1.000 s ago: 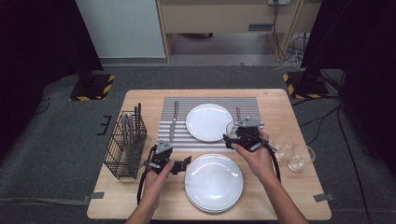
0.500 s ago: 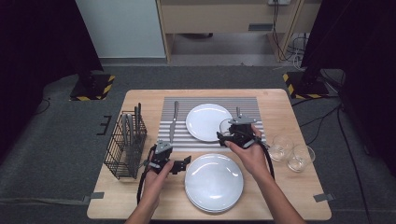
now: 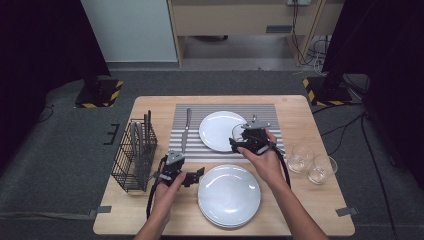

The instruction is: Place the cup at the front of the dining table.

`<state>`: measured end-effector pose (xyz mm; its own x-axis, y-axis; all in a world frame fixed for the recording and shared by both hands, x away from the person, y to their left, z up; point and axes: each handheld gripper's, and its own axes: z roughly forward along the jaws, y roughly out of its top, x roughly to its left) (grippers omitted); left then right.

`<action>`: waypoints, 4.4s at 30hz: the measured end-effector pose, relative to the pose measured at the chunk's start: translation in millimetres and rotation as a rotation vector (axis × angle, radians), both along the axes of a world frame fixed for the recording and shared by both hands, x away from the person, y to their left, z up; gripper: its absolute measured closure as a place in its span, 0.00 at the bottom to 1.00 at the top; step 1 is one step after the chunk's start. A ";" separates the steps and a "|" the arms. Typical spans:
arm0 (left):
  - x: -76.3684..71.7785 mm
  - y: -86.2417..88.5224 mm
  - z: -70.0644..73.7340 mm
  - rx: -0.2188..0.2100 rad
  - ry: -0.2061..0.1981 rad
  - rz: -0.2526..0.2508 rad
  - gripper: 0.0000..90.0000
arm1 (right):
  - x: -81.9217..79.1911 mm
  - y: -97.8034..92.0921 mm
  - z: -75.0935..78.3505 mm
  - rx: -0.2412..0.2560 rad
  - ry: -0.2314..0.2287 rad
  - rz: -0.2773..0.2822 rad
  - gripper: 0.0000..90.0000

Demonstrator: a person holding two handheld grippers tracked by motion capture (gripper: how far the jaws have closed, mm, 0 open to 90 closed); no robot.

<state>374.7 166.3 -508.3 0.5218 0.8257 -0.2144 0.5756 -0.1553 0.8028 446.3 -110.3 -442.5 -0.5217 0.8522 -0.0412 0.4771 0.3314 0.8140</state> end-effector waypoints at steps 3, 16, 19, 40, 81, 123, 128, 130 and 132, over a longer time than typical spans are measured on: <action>0.1 0.4 0.6 -0.005 -0.001 0.001 0.07 | 1.0 0.9 0.8 0.004 -0.002 0.001 0.22; 0.5 4.0 2.8 -0.013 -0.006 0.012 0.07 | 7.5 11.6 13.2 0.002 -0.013 0.009 0.22; 0.8 5.3 2.7 -0.007 -0.008 0.020 0.07 | 9.8 15.3 14.6 0.005 -0.009 0.012 0.22; 1.6 10.1 0.7 0.026 -0.015 0.043 0.07 | 31.3 59.1 16.0 0.008 -0.006 0.058 0.22; 3.0 21.8 -9.6 0.014 -0.013 0.090 0.07 | 40.8 125.4 -9.8 0.010 0.025 0.142 0.22; 3.0 26.5 -12.8 0.021 -0.008 0.085 0.07 | 33.3 152.8 -44.5 0.027 0.072 0.165 0.22; 3.1 27.3 -12.8 0.019 -0.008 0.091 0.07 | 33.7 153.9 -46.8 0.035 0.077 0.160 0.22; 3.2 27.2 -13.0 0.018 -0.007 0.091 0.07 | 34.5 153.6 -47.9 0.034 0.079 0.157 0.22; 3.3 27.0 -13.2 0.018 -0.006 0.089 0.07 | 35.0 153.6 -48.7 0.035 0.081 0.158 0.22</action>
<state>377.9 193.3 -521.5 0.4471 0.8727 -0.1961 0.5833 -0.1182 0.8036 481.3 43.3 -491.2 -0.6500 0.7592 0.0349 0.4855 0.3795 0.7876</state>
